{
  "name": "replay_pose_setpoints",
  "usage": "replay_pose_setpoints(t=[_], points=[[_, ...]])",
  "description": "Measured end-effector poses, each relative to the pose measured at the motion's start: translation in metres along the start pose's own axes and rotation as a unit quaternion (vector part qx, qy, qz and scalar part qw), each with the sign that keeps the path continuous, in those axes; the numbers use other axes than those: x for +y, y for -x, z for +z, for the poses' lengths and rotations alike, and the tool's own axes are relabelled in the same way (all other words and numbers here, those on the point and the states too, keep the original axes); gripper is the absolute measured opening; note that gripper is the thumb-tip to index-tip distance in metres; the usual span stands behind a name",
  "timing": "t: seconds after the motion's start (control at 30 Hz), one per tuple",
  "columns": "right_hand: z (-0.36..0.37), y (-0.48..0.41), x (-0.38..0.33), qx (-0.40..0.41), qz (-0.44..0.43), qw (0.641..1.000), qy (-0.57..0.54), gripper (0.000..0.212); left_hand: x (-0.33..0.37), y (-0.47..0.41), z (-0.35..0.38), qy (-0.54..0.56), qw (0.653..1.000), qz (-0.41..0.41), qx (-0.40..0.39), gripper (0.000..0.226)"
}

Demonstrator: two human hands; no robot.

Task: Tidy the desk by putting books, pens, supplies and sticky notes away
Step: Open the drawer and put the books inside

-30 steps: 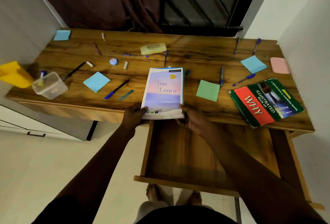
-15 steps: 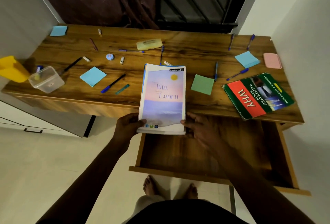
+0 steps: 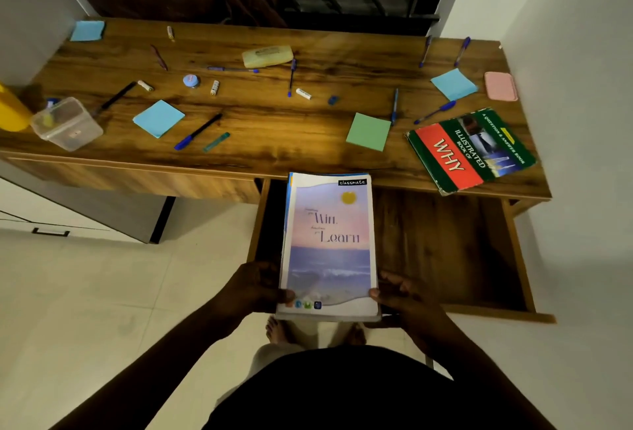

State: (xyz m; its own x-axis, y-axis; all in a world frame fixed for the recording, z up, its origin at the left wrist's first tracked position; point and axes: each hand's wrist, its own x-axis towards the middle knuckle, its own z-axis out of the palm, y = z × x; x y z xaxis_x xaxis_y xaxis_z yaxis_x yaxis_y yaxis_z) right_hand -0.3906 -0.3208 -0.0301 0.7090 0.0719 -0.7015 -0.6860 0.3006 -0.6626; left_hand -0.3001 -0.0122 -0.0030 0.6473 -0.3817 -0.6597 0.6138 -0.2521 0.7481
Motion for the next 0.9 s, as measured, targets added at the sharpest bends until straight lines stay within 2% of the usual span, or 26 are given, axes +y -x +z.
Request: replay_pose_setpoints(t=[0.13, 0.3, 0.5, 0.67, 0.8, 0.9], points=[[-0.005, 0.008, 0.012, -0.003, 0.013, 1.000, -0.015, 0.036, -0.005, 0.003, 0.006, -0.002, 1.000, -0.030, -0.005, 0.045], [0.000, 0.003, 0.008, 0.004, 0.026, 1.000, -0.011, 0.036, -0.002, 0.000, 0.007, 0.003, 0.999, -0.041, 0.003, 0.037], [0.004, -0.020, -0.009, 0.028, 0.026, 0.999, -0.025, 0.028, 0.009, -0.023, 0.004, -0.002, 0.998, -0.047, 0.045, 0.034], [0.001, -0.059, -0.015, 0.067, 0.048, 0.996, -0.026, 0.036, 0.015, -0.059, 0.005, 0.001, 0.994, -0.062, 0.092, 0.027], [-0.007, -0.083, -0.022, 0.067, 0.052, 0.996, -0.013, 0.046, 0.015, -0.087, 0.010, 0.015, 0.991, -0.071, 0.111, 0.032], [-0.004, -0.090, -0.026, 0.076, 0.048, 0.996, -0.001, 0.040, 0.010, -0.105, 0.013, 0.024, 0.989, -0.076, 0.125, 0.036]])
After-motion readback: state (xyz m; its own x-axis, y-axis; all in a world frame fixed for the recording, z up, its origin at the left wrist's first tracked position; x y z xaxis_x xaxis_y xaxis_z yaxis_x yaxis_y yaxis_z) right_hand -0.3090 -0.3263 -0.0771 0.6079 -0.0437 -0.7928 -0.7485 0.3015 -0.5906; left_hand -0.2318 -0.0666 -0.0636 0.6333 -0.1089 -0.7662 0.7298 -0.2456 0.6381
